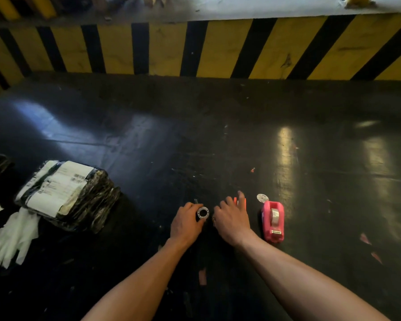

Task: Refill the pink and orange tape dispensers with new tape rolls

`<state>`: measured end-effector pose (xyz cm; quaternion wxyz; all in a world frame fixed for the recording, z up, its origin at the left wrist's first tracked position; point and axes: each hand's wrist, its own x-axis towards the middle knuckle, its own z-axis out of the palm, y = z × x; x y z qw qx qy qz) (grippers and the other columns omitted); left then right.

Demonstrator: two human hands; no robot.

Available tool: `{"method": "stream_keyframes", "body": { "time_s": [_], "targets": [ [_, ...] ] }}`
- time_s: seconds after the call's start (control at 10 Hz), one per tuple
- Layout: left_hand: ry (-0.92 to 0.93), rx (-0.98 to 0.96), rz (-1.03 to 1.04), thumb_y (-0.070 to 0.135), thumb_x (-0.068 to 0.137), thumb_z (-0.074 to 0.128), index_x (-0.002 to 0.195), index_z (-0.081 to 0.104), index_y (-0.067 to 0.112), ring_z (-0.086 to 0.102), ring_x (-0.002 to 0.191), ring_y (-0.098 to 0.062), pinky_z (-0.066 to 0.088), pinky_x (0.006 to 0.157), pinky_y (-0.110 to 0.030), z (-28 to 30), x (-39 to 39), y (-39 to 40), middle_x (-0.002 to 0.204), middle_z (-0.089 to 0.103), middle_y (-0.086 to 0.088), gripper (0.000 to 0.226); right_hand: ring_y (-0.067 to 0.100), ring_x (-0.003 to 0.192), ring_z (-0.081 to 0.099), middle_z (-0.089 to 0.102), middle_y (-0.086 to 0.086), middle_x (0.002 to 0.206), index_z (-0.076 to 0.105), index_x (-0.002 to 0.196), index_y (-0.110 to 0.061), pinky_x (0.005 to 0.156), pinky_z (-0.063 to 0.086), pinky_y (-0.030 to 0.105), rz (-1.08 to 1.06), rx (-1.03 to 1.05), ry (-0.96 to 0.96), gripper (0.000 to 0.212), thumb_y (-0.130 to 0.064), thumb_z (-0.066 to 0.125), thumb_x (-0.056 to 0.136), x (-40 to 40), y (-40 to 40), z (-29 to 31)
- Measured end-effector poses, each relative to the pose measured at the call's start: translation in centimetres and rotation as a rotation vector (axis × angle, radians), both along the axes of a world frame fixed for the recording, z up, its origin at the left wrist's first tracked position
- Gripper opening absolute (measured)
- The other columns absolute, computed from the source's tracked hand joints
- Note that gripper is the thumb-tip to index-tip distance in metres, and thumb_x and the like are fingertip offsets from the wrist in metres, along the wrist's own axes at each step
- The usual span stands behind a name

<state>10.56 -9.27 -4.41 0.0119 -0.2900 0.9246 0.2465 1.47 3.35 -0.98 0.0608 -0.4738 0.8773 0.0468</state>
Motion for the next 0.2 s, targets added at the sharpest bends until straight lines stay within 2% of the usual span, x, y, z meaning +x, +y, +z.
{"method": "stream_keyframes", "body": {
  "time_s": [0.1,0.2],
  "targets": [
    [0.003,0.025,0.009,0.028,0.091,0.070,0.146,0.044,0.024,0.051,0.122,-0.016,0.048,0.100,-0.033,-0.4,-0.1,0.0,0.137,0.053,0.001,0.062,0.031,0.129,0.049,0.068,0.008,0.119,0.068,0.114,-0.017,0.116,0.002,0.064,-0.052,-0.056,-0.045,0.036,-0.043,0.058,0.092,-0.3,0.1,0.2],
    [0.015,0.074,0.092,0.024,0.089,0.071,0.149,0.039,0.023,0.048,0.126,-0.017,0.046,0.104,-0.034,-0.5,1.0,0.4,0.139,0.048,0.000,0.068,0.027,0.126,0.052,0.068,0.004,0.117,0.067,0.116,-0.021,0.116,0.007,0.063,-0.085,-0.180,-0.083,0.035,-0.045,0.055,0.092,0.0,0.5,-0.1]
  ]
}}
